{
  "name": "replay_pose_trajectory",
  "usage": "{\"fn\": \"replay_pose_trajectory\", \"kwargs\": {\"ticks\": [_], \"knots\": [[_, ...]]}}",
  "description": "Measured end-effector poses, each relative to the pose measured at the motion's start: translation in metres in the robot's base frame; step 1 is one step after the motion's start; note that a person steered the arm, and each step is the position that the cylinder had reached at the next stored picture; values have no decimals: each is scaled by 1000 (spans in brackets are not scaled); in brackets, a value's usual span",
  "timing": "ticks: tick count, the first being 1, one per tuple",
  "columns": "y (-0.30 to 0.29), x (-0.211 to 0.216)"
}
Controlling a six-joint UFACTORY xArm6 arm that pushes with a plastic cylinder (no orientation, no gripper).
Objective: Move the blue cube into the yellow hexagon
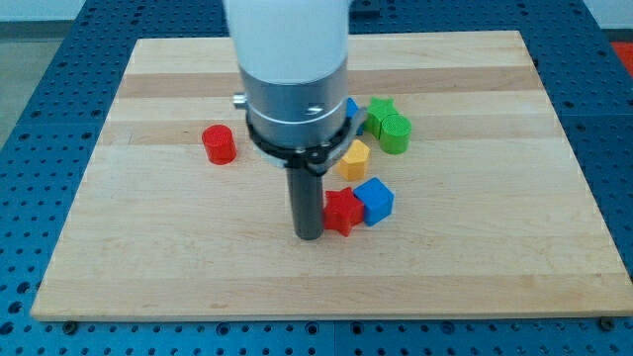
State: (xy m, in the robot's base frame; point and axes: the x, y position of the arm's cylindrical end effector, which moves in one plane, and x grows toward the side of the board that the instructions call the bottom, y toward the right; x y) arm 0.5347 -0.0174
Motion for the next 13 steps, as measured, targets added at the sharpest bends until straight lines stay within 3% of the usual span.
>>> {"fn": "replay_pose_trajectory", "kwargs": {"ticks": [3,5,13], "knots": [[22,22],[71,21],[95,-26]]}}
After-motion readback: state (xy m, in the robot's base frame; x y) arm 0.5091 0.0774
